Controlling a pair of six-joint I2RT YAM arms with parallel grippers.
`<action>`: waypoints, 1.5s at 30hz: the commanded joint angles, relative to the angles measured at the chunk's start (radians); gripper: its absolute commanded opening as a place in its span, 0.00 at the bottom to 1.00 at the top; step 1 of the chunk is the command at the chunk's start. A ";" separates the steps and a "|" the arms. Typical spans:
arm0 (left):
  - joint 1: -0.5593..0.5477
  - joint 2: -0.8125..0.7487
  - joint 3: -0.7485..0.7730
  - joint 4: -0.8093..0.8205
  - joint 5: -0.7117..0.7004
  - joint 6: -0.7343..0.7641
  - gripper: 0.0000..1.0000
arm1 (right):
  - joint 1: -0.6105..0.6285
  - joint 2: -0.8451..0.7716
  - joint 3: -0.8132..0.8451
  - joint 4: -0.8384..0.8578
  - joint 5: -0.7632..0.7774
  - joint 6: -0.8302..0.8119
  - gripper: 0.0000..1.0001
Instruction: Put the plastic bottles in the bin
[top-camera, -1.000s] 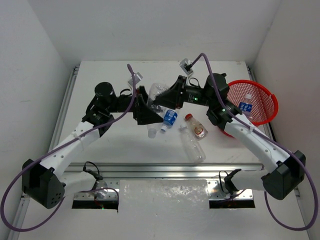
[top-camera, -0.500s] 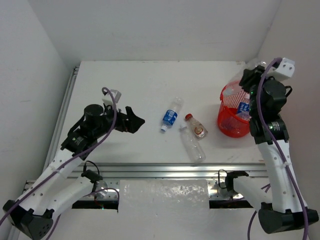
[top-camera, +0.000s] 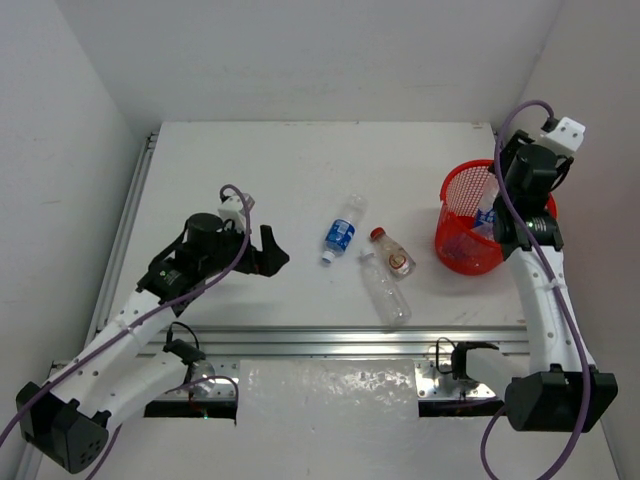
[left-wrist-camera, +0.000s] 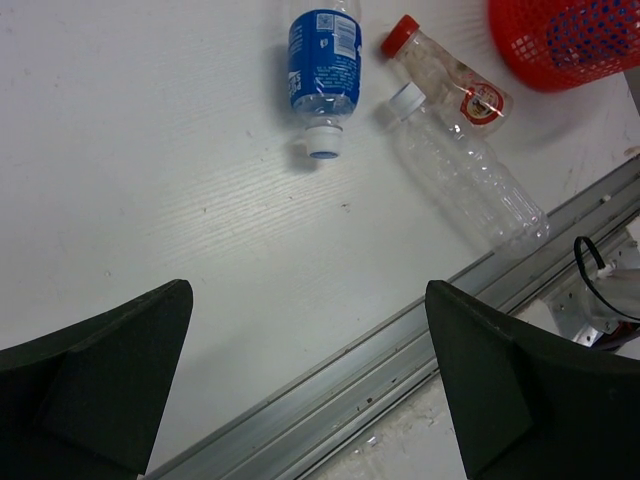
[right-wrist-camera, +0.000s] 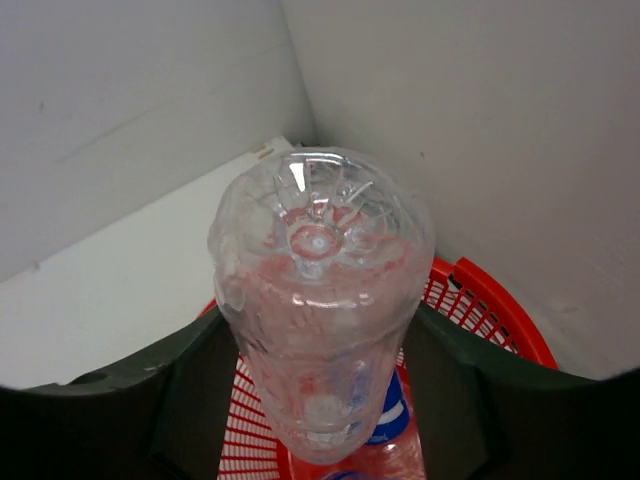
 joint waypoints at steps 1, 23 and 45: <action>0.007 0.003 0.017 0.051 0.035 0.009 1.00 | -0.001 -0.032 -0.040 0.058 -0.076 0.052 0.65; -0.149 0.723 0.324 0.268 -0.104 -0.047 0.99 | 0.000 -0.274 0.107 -0.421 -0.851 0.186 0.99; -0.166 1.213 0.654 0.211 -0.156 -0.080 0.07 | 0.002 -0.550 -0.315 -0.323 -1.287 0.270 0.99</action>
